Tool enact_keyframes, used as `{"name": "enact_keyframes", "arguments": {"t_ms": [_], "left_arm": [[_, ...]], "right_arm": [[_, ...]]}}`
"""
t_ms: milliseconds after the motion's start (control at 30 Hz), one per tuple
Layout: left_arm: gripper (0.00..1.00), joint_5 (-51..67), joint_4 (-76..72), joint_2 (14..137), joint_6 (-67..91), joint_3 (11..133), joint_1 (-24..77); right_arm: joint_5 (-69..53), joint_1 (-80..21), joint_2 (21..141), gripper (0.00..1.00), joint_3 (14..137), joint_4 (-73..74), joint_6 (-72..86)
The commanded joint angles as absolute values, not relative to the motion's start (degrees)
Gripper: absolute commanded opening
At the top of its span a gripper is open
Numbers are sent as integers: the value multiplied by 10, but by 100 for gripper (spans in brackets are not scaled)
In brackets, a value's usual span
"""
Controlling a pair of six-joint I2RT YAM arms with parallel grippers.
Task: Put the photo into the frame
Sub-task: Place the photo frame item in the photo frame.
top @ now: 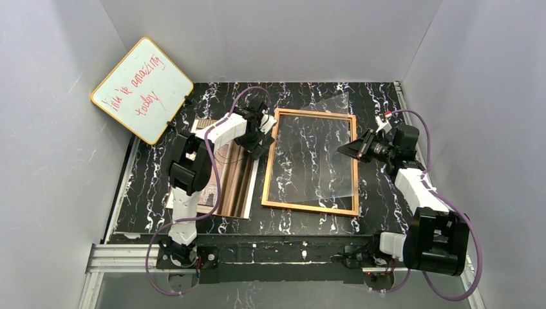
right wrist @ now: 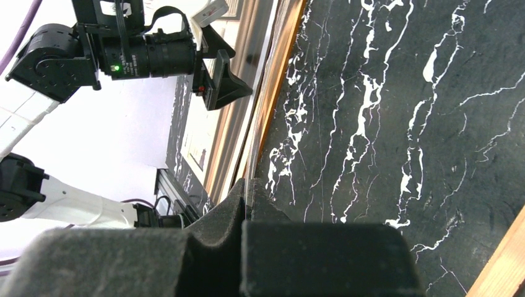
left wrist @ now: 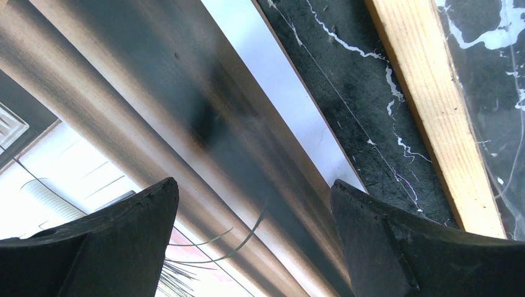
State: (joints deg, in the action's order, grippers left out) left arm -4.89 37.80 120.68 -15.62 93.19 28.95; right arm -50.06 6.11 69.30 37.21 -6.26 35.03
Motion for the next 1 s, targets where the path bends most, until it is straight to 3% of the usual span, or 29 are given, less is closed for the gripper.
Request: {"name": "enact_keyframes", "arguments": {"t_ms": [0, 967], "left_arm": [[90, -28, 392, 1223, -147, 936, 293], [90, -20, 399, 1228, -153, 938, 294]], "right_arm": [[-530, 62, 686, 1, 381, -112, 353], [-472, 62, 707, 1, 374, -157, 361]]}}
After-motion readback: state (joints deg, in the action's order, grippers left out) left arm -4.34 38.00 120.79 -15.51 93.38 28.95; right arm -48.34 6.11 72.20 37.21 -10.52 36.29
